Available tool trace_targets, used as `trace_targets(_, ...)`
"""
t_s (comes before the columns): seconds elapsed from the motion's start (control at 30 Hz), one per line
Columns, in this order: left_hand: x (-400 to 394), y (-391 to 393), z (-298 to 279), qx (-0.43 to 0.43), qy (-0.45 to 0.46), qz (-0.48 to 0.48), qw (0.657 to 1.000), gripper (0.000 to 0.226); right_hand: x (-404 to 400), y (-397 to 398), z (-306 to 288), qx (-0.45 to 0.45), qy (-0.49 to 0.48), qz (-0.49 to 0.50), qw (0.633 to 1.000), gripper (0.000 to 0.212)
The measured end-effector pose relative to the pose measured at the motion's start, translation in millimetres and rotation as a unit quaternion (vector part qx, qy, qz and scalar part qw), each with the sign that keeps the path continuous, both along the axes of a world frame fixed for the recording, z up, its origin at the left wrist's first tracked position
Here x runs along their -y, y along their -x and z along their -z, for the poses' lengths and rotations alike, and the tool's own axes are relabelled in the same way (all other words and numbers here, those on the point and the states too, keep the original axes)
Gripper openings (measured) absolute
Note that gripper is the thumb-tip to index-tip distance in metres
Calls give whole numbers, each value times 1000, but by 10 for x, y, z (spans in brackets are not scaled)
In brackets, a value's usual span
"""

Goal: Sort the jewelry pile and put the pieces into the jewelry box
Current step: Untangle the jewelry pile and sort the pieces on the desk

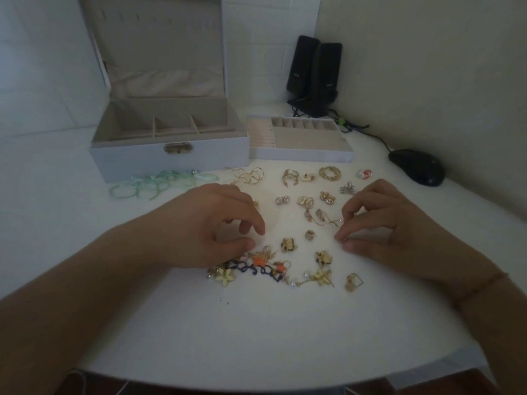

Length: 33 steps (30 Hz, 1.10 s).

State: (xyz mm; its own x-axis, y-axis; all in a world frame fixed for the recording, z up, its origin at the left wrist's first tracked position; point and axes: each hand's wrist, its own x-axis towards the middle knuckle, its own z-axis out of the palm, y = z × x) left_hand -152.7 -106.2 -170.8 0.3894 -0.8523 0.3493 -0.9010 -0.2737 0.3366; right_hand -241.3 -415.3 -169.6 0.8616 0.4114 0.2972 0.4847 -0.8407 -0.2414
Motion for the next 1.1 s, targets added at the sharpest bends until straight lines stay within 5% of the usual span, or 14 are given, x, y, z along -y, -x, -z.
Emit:
trace_targets(0.2,77,47,5,-20,13,24,999,31,-48,-51,19,40,5,-7,999,19)
trace_targets(0.4,163,99,27,-34,-35,38,998,40,-312,-120,-434,-33,-89,-20,995,10)
trace_targets(0.8,133,101,-9,-36,-33,54,997,19,-479,-569,-305,-121,-59,-103,986,10)
trace_targets(1.1,-45,26,-102,-149,-44,65,986,8,-323,-541,-309,-184,7,-117,976,25)
